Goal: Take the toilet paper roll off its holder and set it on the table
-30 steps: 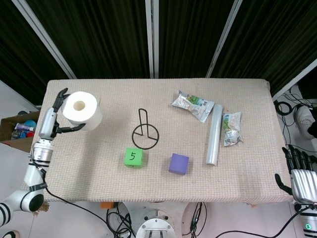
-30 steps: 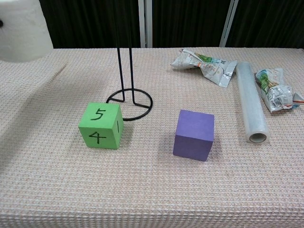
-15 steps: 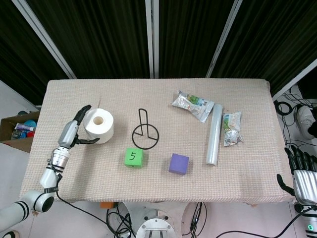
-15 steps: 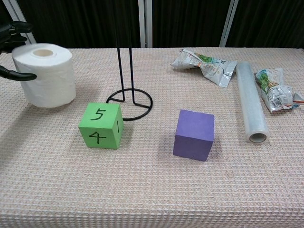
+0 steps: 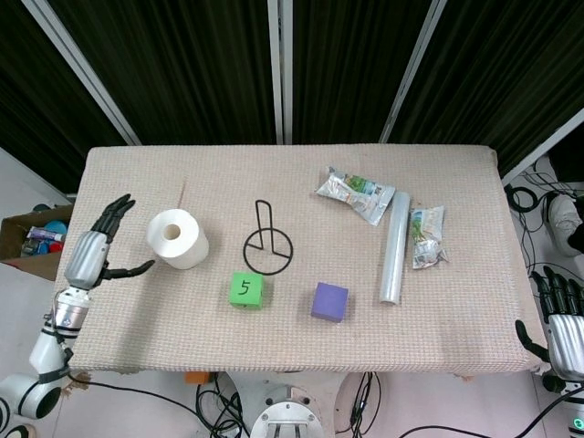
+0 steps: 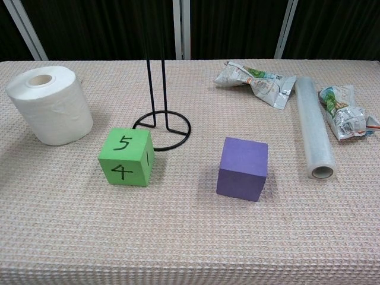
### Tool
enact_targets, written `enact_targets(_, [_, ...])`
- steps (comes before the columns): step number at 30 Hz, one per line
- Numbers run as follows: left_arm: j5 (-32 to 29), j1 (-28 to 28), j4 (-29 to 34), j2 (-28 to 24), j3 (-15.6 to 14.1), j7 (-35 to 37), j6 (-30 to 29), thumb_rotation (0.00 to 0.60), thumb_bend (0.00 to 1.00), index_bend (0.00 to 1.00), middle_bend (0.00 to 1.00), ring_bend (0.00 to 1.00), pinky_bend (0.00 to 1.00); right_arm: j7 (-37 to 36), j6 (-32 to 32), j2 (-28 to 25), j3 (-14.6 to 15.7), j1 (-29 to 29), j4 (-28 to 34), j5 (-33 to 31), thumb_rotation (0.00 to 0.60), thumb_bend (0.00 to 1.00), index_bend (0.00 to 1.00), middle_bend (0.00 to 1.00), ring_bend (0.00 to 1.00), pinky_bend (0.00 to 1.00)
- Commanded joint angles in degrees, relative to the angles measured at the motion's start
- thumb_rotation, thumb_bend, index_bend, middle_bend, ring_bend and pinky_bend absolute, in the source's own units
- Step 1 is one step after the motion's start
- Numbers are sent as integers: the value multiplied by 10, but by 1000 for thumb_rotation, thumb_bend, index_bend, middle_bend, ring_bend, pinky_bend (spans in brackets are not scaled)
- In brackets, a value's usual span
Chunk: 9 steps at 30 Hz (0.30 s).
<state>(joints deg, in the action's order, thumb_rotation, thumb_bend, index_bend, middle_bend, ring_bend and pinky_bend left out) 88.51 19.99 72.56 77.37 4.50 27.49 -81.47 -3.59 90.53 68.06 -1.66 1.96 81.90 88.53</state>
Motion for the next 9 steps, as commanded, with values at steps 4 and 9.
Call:
enact_targets(4, [17, -164, 90, -101, -90, -266, -134, 248, 94, 12, 0, 0, 158, 15, -14, 5, -2, -3, -4, -10, 600, 299, 0, 0, 0, 0])
enact_targets(9, [28, -203, 7, -48, -95, -276, -178, 244, 94, 13, 11, 0, 158, 34, -24, 13, -1, -9, -2, -11, 600, 299, 0, 0, 0, 0])
